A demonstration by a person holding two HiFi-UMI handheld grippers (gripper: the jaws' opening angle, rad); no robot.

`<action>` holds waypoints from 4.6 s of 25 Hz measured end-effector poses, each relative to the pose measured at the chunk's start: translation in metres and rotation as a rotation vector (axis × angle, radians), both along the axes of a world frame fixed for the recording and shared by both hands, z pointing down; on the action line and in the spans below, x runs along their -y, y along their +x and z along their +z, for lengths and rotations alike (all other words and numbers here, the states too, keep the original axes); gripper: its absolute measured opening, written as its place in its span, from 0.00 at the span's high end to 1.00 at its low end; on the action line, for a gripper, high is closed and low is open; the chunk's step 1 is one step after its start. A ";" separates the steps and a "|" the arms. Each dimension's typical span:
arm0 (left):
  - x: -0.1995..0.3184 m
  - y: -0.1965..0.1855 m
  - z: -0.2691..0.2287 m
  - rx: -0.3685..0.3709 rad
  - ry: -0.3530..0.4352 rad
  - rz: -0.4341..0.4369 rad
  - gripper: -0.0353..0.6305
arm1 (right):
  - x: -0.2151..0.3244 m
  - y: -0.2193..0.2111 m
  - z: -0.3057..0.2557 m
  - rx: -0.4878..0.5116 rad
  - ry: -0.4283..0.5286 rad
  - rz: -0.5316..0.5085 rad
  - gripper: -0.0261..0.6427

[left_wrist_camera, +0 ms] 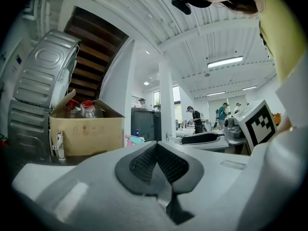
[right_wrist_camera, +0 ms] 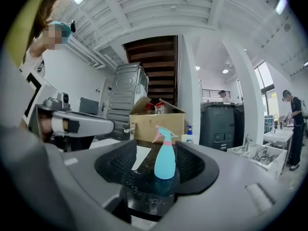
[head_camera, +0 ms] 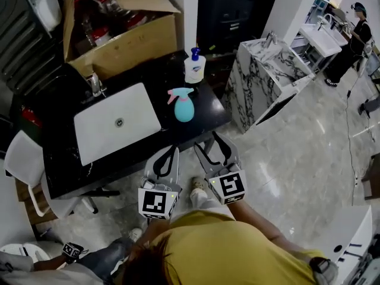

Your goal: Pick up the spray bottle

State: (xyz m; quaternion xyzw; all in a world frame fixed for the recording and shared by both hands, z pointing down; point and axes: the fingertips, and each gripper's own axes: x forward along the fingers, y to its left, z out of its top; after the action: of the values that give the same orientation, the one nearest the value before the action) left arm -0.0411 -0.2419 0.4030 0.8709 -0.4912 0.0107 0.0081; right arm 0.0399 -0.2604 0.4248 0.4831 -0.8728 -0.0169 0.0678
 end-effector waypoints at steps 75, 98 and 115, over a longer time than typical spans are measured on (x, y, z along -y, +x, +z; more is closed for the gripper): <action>0.161 -0.028 0.041 -0.005 -0.139 0.026 0.94 | 0.167 -0.015 0.026 -0.076 -0.205 0.081 0.39; 0.157 -0.015 0.001 0.019 -0.057 0.018 0.94 | 0.146 0.025 -0.012 -0.044 -0.123 0.208 0.39; 0.156 -0.003 0.005 0.018 -0.058 0.036 0.94 | 0.144 0.031 -0.005 -0.039 -0.139 0.202 0.39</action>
State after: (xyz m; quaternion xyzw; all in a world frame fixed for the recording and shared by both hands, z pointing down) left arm -0.0438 -0.3977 0.4077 0.8790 -0.4749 0.0329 0.0288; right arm 0.0711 -0.4045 0.4194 0.5623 -0.8172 0.0410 0.1195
